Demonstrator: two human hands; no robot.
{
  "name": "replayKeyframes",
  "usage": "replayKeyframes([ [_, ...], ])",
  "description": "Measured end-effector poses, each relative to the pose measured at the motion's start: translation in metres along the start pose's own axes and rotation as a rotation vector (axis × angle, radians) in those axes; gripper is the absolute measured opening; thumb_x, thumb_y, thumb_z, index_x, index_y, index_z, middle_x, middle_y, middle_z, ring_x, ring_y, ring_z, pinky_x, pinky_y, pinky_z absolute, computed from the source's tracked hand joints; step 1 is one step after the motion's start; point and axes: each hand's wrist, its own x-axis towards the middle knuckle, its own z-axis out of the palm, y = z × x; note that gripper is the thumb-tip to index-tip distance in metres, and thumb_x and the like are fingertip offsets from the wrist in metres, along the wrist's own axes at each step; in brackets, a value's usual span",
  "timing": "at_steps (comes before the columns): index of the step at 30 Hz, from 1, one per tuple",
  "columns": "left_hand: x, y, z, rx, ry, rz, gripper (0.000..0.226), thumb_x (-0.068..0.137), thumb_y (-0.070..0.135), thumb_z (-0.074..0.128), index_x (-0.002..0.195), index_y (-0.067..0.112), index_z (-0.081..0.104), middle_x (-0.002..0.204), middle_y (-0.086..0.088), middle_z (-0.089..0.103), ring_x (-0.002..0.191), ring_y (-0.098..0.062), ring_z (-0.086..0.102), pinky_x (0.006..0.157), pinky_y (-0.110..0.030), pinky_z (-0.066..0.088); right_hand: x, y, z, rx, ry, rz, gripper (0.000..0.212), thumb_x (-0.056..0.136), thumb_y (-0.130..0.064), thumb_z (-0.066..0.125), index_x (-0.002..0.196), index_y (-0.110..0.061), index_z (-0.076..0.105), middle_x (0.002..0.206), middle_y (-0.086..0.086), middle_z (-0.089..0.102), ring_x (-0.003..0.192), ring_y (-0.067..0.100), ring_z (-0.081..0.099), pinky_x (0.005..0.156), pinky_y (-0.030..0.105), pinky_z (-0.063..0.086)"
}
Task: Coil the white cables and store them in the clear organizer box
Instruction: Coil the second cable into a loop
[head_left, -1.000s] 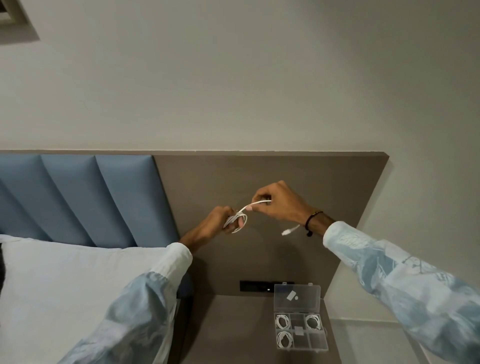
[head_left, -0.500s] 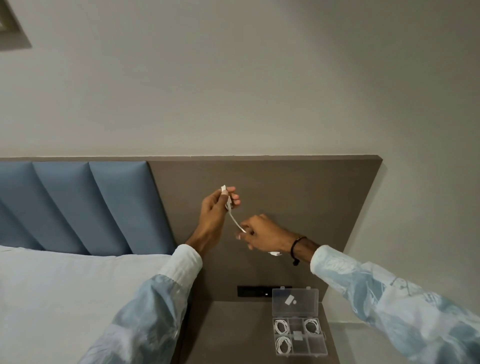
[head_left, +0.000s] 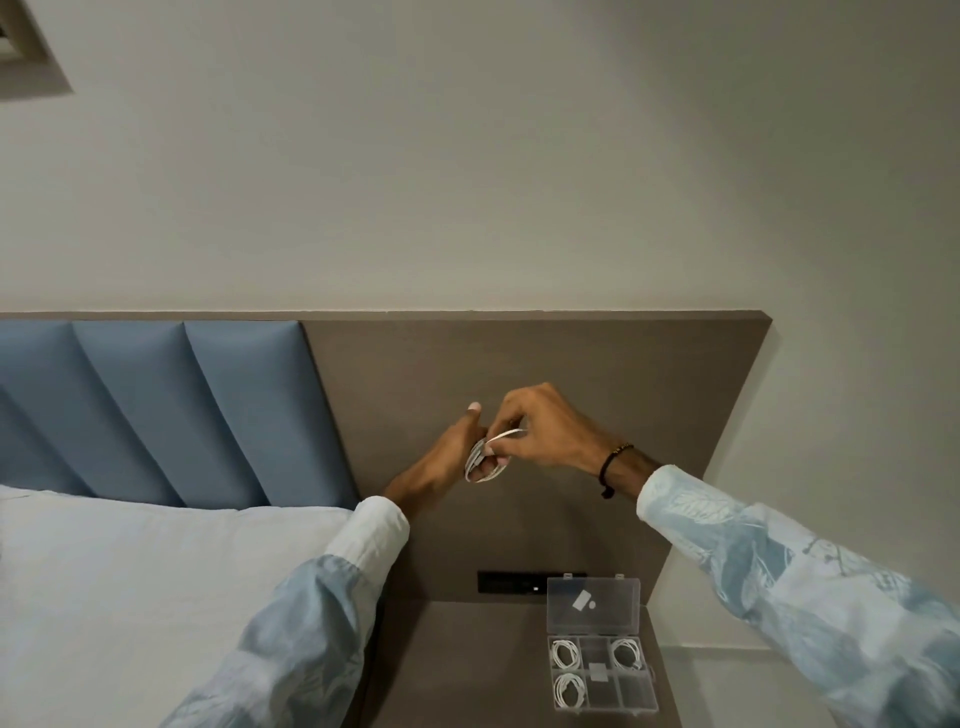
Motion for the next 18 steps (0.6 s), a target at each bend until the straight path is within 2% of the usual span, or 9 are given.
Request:
replayKeyframes([
  [2, -0.001, 0.001, -0.003, 0.078, -0.058, -0.003, 0.085, 0.106, 0.052, 0.004, 0.066, 0.006, 0.063, 0.05, -0.002, 0.056, 0.05, -0.013, 0.048, 0.064, -0.031, 0.041, -0.003, 0.003, 0.005, 0.074, 0.029, 0.03, 0.007, 0.073, -0.031, 0.083, 0.077, -0.026, 0.081, 0.075, -0.012, 0.071, 0.07, 0.002, 0.067, 0.062, 0.024, 0.054],
  [5, -0.003, -0.002, -0.006, 0.114, -0.097, -0.034, 0.091, 0.102, 0.06, 0.002, 0.055, 0.013, 0.064, 0.045, 0.002, 0.056, 0.042, -0.008, 0.048, 0.055, -0.023, 0.043, -0.004, 0.005, 0.01, 0.209, 0.047, 0.122, 0.016, 0.069, -0.034, 0.088, 0.077, -0.022, 0.079, 0.074, -0.008, 0.076, 0.072, 0.003, 0.071, 0.067, 0.024, 0.059],
  [8, -0.001, -0.005, -0.004, 0.167, 0.025, -0.06, 0.093, 0.1, 0.066, 0.007, 0.045, 0.016, 0.063, 0.041, 0.0, 0.056, 0.035, -0.006, 0.047, 0.048, -0.021, 0.041, -0.006, 0.012, 0.012, 0.451, -0.008, 0.277, 0.018, 0.072, -0.031, 0.09, 0.081, -0.019, 0.08, 0.079, 0.0, 0.079, 0.072, 0.01, 0.074, 0.072, 0.026, 0.062],
  [10, 0.005, -0.01, -0.004, 0.224, 0.176, -0.045, 0.09, 0.1, 0.067, 0.014, 0.045, 0.015, 0.063, 0.041, 0.0, 0.059, 0.036, -0.007, 0.05, 0.051, -0.022, 0.043, -0.011, 0.017, 0.013, 0.666, -0.061, 0.348, 0.014, 0.079, -0.02, 0.085, 0.09, -0.012, 0.081, 0.082, 0.006, 0.08, 0.072, 0.015, 0.075, 0.071, 0.025, 0.061],
  [13, 0.009, -0.016, -0.004, 0.245, 0.349, -0.051, 0.082, 0.1, 0.064, 0.026, 0.048, 0.013, 0.063, 0.04, 0.001, 0.059, 0.038, -0.008, 0.054, 0.055, -0.026, 0.044, -0.017, 0.02, 0.016, 0.872, -0.147, 0.413, 0.022, 0.082, -0.009, 0.081, 0.104, -0.005, 0.077, 0.089, 0.01, 0.08, 0.079, 0.016, 0.076, 0.072, 0.022, 0.059],
  [16, 0.009, -0.015, -0.003, 0.18, 0.305, -0.087, 0.088, 0.101, 0.063, 0.024, 0.039, 0.013, 0.06, 0.038, -0.002, 0.053, 0.033, -0.01, 0.048, 0.046, -0.02, 0.041, -0.02, 0.018, 0.022, 0.874, -0.13, 0.426, 0.025, 0.08, -0.011, 0.084, 0.103, -0.006, 0.077, 0.087, 0.005, 0.08, 0.078, 0.013, 0.076, 0.07, 0.02, 0.058],
  [18, 0.007, -0.011, -0.002, 0.142, 0.273, -0.103, 0.086, 0.101, 0.063, 0.023, 0.04, 0.014, 0.058, 0.038, -0.003, 0.05, 0.032, -0.01, 0.045, 0.043, -0.019, 0.039, -0.02, 0.017, 0.024, 0.876, -0.106, 0.43, 0.027, 0.077, -0.014, 0.087, 0.1, -0.006, 0.077, 0.086, 0.005, 0.081, 0.077, 0.014, 0.076, 0.069, 0.02, 0.058],
])
